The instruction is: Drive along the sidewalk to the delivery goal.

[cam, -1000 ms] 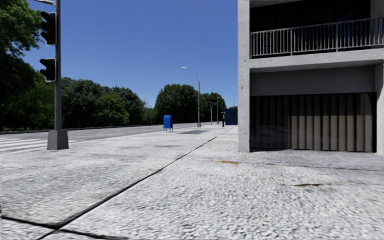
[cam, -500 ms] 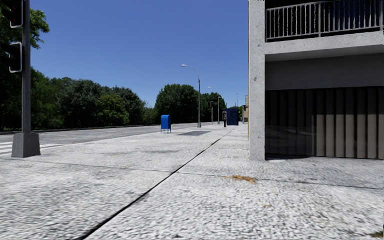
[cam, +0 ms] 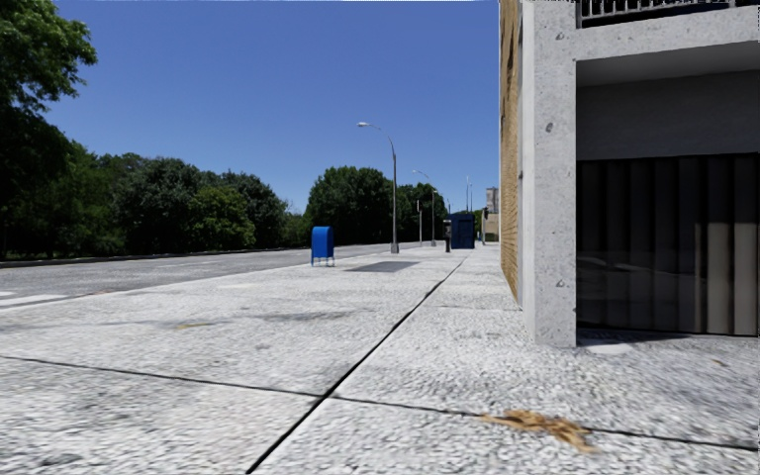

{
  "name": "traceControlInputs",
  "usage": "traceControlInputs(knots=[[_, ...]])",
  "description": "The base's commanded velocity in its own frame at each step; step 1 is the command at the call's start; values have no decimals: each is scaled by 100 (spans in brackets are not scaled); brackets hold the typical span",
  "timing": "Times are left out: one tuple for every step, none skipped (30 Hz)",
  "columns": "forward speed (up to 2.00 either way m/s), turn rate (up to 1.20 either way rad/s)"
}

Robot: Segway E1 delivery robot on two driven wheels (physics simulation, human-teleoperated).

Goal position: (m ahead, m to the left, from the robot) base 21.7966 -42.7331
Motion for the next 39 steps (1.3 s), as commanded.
traceControlInputs(knots=[[200,0],[200,0],[200,0],[200,0],[200,0],[200,0],[200,0],[200,0],[200,0],[200,0],[200,0],[200,0],[200,0],[200,0],[200,0],[200,0],[200,0],[200,0],[200,0],[200,0],[200,0],[200,0],[200,0],[200,0],[200,0],[200,0],[200,0],[200,0],[200,0],[200,0],[200,0],[200,0],[200,0],[200,0],[200,0],[200,0],[200,0],[200,0],[200,0]])
